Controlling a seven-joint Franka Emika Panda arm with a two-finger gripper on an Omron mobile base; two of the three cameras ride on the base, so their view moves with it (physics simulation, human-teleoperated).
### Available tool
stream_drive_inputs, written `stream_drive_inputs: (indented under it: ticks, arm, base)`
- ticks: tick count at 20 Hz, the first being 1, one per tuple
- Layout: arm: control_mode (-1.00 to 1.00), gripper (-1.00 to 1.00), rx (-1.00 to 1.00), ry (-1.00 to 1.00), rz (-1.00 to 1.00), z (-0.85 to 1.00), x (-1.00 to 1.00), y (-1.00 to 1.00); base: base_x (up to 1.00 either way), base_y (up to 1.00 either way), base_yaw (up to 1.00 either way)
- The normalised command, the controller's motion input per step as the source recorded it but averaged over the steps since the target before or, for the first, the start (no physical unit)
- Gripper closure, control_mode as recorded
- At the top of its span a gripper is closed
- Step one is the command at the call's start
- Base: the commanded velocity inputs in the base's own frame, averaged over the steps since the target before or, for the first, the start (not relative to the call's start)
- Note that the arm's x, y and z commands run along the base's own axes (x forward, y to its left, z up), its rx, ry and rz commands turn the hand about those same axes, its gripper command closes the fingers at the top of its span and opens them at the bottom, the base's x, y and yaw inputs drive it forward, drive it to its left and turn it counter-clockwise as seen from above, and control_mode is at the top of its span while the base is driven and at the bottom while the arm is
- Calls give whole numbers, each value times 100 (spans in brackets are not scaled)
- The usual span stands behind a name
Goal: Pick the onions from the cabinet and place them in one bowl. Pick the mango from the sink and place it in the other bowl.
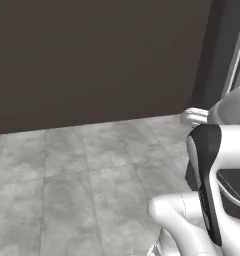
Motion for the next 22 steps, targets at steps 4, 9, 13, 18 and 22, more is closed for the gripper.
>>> stream_drive_inputs:
  ticks: [4,9,13,18,22]
  arm:
    - [100,100,0,0,0,0,0,0]
    - [100,100,0,0,0,0,0,0]
    - [100,100,0,0,0,0,0,0]
    - [100,100,0,0,0,0,0,0]
    - [100,100,0,0,0,0,0,0]
  base:
    - [-1,32,50]
    - [-3,37,48]
    - [-1,31,49]
    - [0,13,50]
    - [0,14,50]
